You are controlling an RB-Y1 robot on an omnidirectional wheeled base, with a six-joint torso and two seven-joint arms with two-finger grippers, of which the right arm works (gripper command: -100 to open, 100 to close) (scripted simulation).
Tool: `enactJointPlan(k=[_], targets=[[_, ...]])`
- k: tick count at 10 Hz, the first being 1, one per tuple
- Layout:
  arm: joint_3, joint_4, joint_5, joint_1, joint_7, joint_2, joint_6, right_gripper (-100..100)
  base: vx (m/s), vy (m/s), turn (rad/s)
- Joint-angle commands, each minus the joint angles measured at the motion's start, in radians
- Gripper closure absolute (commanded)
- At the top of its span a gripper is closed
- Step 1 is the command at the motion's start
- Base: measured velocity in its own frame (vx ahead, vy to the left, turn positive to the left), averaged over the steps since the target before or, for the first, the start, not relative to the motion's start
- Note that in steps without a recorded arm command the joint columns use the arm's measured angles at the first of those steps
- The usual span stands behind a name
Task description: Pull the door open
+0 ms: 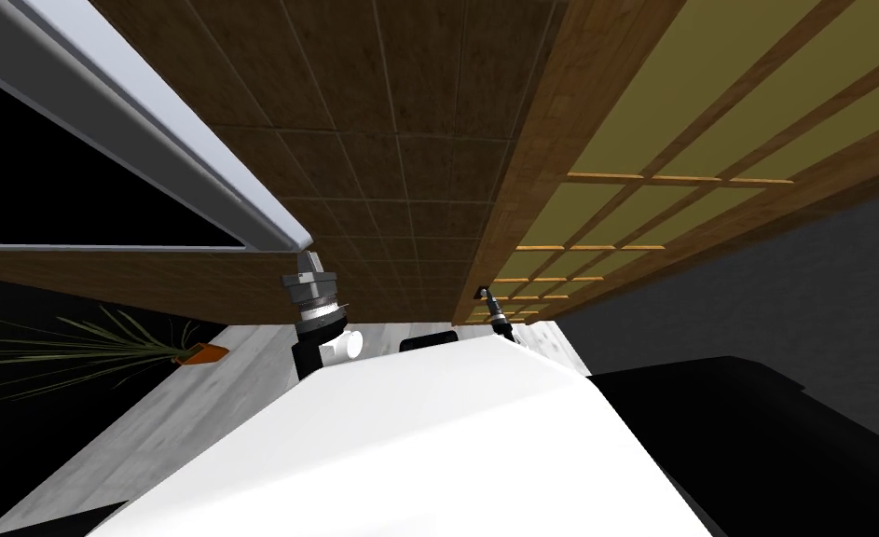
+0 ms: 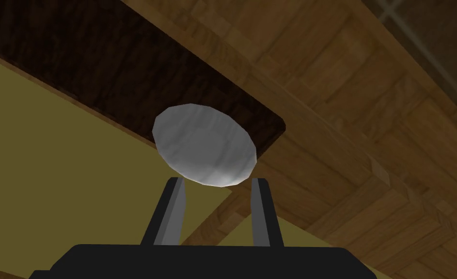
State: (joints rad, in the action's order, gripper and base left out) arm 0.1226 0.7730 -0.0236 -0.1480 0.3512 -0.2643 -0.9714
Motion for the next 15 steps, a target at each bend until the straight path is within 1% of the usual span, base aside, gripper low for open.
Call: enactJointPlan(k=[1, 2, 3, 5, 6, 7, 8, 9, 10, 11, 12, 13, 14, 15], targets=[[-0.02, 0.006, 0.004, -0.003, -0.041, 0.011, 0.007, 100, -0.049, -0.026, 0.052], [-0.025, 0.005, 0.022, -0.001, -0.074, 0.009, 0.009, 100, -0.05, -0.018, 0.088], [-0.025, 0.005, 0.022, -0.001, -0.083, 0.009, 0.009, 100, -0.041, -0.012, 0.046], [-0.036, 0.003, 0.059, 0.003, -0.151, 0.006, 0.012, 100, -0.057, -0.024, 0.115], [-0.036, 0.003, 0.059, 0.003, -0.166, 0.006, 0.012, 100, -0.052, -0.029, 0.048], [-0.042, 0.001, 0.078, 0.005, -0.202, 0.004, 0.014, 100, -0.048, -0.016, 0.062], [-0.042, 0.001, 0.078, 0.005, -0.208, 0.004, 0.014, 100, -0.04, -0.011, 0.041], [-0.048, 0.0, 0.097, 0.007, -0.247, 0.002, 0.016, 100, -0.052, -0.016, 0.105], [-0.048, 0.0, 0.097, 0.007, -0.25, 0.002, 0.016, 100, -0.044, -0.018, 0.036], [-0.054, -0.001, 0.116, 0.009, -0.29, 0.0, 0.018, 100, -0.047, -0.02, 0.1], [-0.06, -0.003, 0.135, 0.011, -0.315, -0.001, 0.02, 100, -0.071, -0.031, 0.118], [-0.06, -0.003, 0.135, 0.011, -0.334, -0.001, 0.02, 100, -0.052, -0.015, 0.057], [-0.066, -0.004, 0.155, 0.013, -0.371, -0.003, 0.021, 100, -0.045, -0.017, 0.076], [-0.066, -0.004, 0.155, 0.013, -0.376, -0.003, 0.021, 100, -0.037, -0.018, 0.025]])
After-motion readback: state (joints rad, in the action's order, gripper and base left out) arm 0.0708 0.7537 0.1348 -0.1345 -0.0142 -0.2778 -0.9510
